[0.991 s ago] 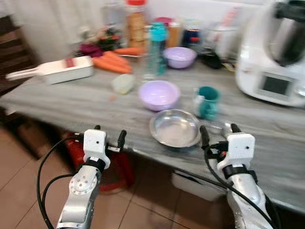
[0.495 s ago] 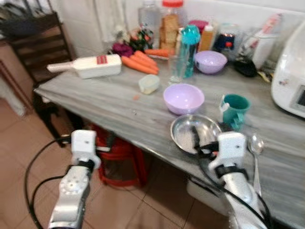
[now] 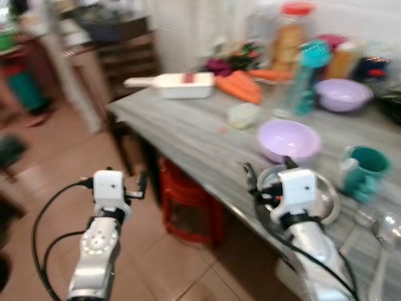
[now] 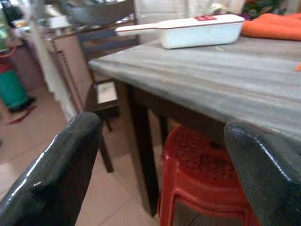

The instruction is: Setting the table

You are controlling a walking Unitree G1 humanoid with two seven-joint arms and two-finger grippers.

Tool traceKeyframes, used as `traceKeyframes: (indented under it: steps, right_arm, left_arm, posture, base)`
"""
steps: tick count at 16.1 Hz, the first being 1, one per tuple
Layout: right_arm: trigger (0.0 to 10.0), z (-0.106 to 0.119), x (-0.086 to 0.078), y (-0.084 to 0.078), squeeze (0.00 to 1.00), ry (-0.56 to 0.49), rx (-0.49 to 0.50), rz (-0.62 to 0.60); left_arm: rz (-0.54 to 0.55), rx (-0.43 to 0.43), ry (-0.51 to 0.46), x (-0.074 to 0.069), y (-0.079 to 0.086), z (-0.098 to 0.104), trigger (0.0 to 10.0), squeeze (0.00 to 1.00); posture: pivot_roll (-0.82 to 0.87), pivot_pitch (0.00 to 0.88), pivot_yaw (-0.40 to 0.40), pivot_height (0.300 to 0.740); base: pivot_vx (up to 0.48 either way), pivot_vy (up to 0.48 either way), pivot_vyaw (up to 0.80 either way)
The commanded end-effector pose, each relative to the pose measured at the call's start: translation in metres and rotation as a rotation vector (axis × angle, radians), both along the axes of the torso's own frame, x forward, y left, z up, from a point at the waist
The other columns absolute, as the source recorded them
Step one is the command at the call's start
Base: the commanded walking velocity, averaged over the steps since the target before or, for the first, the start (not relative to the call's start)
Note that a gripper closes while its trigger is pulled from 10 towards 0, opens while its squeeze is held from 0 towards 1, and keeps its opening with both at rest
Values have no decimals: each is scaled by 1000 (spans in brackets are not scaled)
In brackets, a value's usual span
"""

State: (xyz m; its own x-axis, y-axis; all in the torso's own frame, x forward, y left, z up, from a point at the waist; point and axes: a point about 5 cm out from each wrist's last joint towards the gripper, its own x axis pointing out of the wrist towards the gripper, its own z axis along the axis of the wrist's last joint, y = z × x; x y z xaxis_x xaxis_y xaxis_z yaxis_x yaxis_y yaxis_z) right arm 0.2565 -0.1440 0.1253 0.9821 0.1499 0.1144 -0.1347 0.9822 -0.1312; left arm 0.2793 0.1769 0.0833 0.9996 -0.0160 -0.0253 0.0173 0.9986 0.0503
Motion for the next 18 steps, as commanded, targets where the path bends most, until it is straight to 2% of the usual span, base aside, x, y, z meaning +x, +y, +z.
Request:
traceKeyframes:
  steps: [1,3,5,12,14,18]
  right_arm:
    - [10000,4,2,8,0,-14,19,28]
    - [10000,4,2,11,0,-14,21,45]
    - [10000,4,2,13,0,-12,22,58]
    - [10000,2,2,15,0,-7,42,71]
    - [10000,1,3,15,0,-4,55,71]
    - [10000,1,3,15,0,-3,60,72]
  left_arm:
    - [24,13,12,0,7,-2,10000,0]
    - [50,27,47,-3,10,-7,10000,0]
    - [75,39,40,-3,15,-8,10000,0]
    - [71,38,40,-2,13,-10,10000,0]
    - [69,36,40,0,12,-10,10000,0]
    - [67,34,42,0,11,-11,10000,0]
  posture:
    - [2,0,26,740]
    - [2,0,24,740]
    - [3,0,23,740]
    - [5,0,26,740]
    - [5,0,29,740]
    - [6,0,29,740]
  base:
    - [0,0,800]
    - [0,0,800]
    - [0,0,800]
    - [0,0,770]
    - [0,0,0]
    - [0,287,0]
